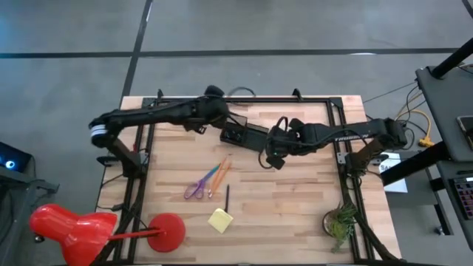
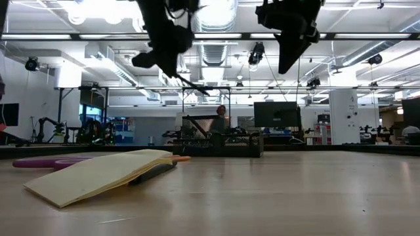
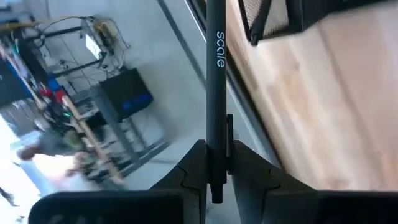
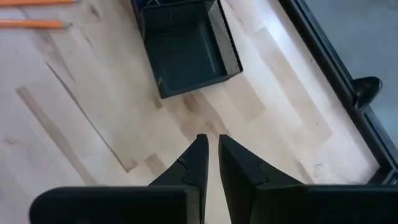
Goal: Pick and place office supplies into organizer
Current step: Put the top black pen into the black desk organizer, then put the right orange pencil into the black desk organizer
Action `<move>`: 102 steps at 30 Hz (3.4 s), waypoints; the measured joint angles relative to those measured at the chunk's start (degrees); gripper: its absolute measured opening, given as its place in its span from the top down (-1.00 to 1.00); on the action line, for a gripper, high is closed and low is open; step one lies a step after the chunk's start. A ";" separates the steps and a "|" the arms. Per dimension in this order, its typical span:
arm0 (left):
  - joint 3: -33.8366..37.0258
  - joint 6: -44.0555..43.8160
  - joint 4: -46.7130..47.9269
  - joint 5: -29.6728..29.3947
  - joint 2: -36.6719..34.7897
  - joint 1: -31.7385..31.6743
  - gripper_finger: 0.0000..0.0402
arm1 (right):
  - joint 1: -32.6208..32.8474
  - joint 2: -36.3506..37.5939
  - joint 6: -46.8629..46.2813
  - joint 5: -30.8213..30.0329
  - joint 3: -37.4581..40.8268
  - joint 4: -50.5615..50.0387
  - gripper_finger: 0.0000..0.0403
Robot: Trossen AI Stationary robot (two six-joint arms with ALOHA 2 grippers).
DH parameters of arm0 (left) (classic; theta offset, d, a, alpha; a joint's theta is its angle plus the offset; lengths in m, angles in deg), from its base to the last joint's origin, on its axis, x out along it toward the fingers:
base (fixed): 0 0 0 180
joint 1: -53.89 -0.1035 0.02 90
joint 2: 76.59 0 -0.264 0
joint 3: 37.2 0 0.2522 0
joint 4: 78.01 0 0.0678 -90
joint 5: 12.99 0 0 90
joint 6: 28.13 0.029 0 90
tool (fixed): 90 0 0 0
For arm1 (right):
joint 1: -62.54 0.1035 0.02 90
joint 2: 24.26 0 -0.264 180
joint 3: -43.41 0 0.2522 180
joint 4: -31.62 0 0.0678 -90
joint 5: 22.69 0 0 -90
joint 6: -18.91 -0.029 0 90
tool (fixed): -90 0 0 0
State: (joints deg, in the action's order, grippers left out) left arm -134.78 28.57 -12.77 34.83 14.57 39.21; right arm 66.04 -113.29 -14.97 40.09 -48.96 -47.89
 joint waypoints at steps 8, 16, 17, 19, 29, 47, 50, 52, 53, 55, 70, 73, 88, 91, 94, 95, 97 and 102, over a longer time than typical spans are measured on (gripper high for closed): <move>-5.87 9.14 1.87 -2.23 8.40 -0.24 0.84 | 1.93 -0.02 -2.58 -2.97 0.09 -0.05 0.86; -4.94 10.20 1.24 0.11 12.17 -0.98 0.84 | 2.00 -0.02 -2.08 -3.00 0.11 -0.05 0.86; -4.82 10.28 1.04 0.23 12.77 -0.98 0.84 | 2.00 -0.02 -2.05 -2.98 0.11 -0.05 0.86; -4.75 10.30 -0.48 0.27 13.72 -0.98 0.84 | 2.02 -0.02 -1.93 -2.98 0.11 -0.05 0.86; -4.67 12.71 -4.25 -0.39 14.20 -0.20 0.42 | 2.00 0.00 0.07 -2.96 0.11 -0.03 0.86; 3.70 -54.07 10.70 41.41 -1.78 7.17 0.30 | 1.74 -0.19 1.75 -1.11 1.38 4.30 0.86; 10.56 -58.19 10.14 40.41 -5.26 10.30 0.30 | 1.38 -0.47 6.53 6.55 3.00 11.69 0.86; 15.46 -61.58 9.84 40.35 -7.11 12.05 0.30 | 1.00 -1.17 9.15 13.31 4.05 17.27 0.86; 17.84 -63.87 9.59 40.37 -8.06 12.95 0.30 | 0.86 -1.90 10.36 15.89 4.34 19.21 0.86; 22.41 -68.17 6.98 40.42 -10.52 14.86 0.30 | 0.79 -3.50 13.02 18.12 4.42 22.11 0.86; 38.47 -93.87 -12.33 42.39 -20.88 22.53 0.67 | 0.75 -25.02 52.09 27.43 -8.71 27.05 0.86; 38.64 -94.11 -12.04 40.21 -21.52 23.79 0.71 | 0.26 -30.34 52.52 27.26 -15.44 27.04 0.85; 39.14 -99.41 -5.37 35.82 -23.44 29.26 0.72 | -2.34 -45.04 69.24 27.16 -34.21 14.09 0.25; 39.14 -101.38 -3.09 34.87 -23.68 30.34 0.72 | -3.23 -45.83 69.28 26.00 -34.62 13.97 0.24; 39.20 -101.62 -2.41 34.52 -23.73 31.47 0.72 | -4.57 -45.83 67.63 25.68 -34.56 13.67 0.31; 39.20 -101.70 -2.45 34.51 -23.73 31.77 0.72 | -4.93 -45.83 67.49 25.54 -34.56 13.72 0.34; 39.20 -102.44 -2.45 34.39 -23.73 32.24 0.72 | -5.35 -45.83 67.54 25.68 -34.56 13.68 0.42; 39.20 -104.29 -2.46 33.38 -23.73 32.75 0.72 | -6.04 -45.81 67.69 26.17 -34.53 13.70 0.64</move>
State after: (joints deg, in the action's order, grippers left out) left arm -95.58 -75.72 -15.22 68.21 -9.15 71.95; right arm 60.00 -159.10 52.72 66.27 -83.50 -34.19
